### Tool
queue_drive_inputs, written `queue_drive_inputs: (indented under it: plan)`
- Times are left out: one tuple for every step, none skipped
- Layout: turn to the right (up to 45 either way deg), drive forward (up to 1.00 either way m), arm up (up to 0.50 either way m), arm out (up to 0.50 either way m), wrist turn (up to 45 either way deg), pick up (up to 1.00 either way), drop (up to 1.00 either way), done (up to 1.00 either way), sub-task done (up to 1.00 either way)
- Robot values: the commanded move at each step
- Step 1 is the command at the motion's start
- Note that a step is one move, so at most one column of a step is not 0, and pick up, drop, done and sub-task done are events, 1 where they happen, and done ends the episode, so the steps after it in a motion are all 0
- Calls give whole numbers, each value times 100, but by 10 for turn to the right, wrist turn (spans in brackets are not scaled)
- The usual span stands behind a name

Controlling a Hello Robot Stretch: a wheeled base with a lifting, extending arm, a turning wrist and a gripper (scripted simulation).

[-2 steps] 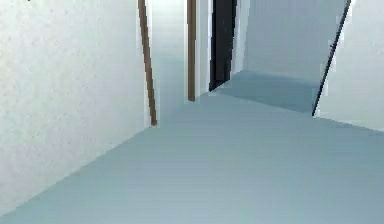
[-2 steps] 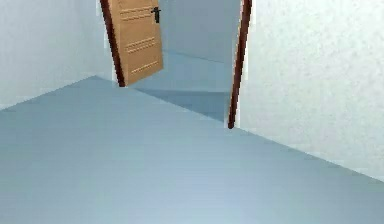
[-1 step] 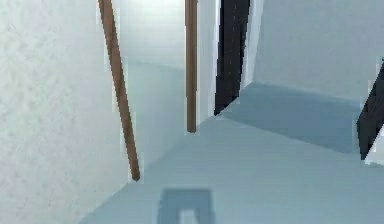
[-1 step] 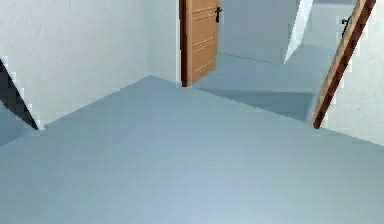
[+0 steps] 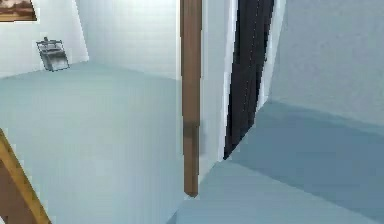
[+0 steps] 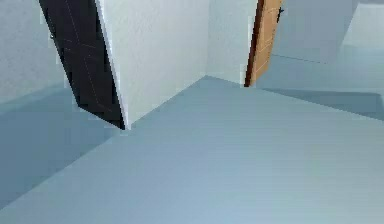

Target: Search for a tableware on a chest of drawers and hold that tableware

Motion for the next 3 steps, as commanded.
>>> queue_drive_inputs:
  plan:
    - [0, 50, 0, 0, 0, 0, 0, 0, 0]
    - [-360, 0, 0, 0, 0, 0, 0, 0, 0]
    - [0, 100, 0, 0, 0, 0, 0, 0, 0]
